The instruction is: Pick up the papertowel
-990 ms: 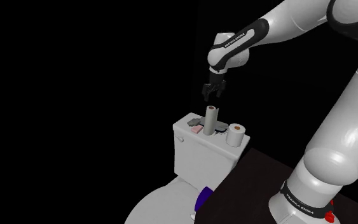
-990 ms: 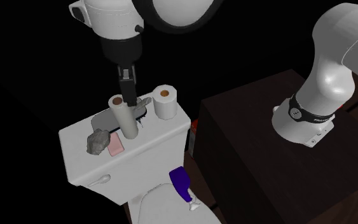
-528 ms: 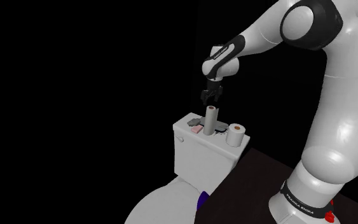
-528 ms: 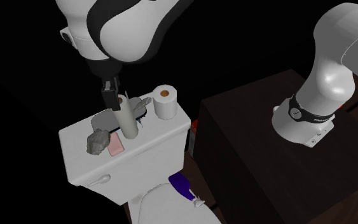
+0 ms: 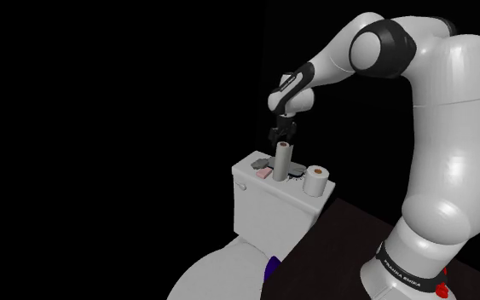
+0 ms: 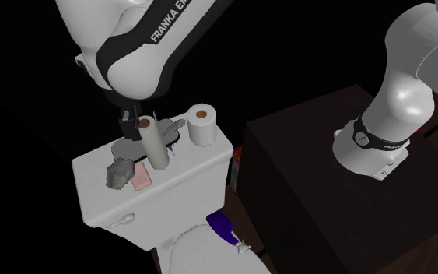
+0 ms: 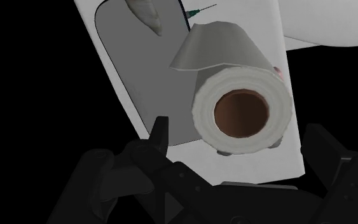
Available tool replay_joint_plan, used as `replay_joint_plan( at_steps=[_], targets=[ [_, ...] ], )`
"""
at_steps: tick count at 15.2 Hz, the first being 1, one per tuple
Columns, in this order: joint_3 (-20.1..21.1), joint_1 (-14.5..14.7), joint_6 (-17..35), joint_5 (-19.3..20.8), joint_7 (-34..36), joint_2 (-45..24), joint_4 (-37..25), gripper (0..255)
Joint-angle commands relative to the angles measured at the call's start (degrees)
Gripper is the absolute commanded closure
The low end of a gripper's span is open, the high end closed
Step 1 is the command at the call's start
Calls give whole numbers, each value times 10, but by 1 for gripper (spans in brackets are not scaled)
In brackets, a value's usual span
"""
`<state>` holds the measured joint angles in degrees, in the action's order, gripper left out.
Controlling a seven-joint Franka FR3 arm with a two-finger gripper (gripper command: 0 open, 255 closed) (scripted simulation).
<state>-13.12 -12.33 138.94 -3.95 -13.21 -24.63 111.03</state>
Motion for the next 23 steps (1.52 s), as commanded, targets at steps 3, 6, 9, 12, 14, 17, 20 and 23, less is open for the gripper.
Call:
replay_joint_plan(
  at_steps=[3, 6, 9, 12, 14, 17, 20, 23],
  targets=[
    [4, -3, 27, -7, -4, -23, 4, 0],
    [4, -4, 27, -7, -4, -24, 3, 255],
    [4, -4, 27, -7, -4, -24, 3, 255],
    [4, -4, 27, -7, -4, -23, 4, 255],
    [4, -4, 27, -7, -4, -24, 3, 255],
    [2, -2, 16, -4, -2, -13, 3, 255],
    [-1, 0, -2, 1, 0, 3, 1, 255],
    [-3, 2, -20, 5, 2, 18, -3, 255]
  ],
)
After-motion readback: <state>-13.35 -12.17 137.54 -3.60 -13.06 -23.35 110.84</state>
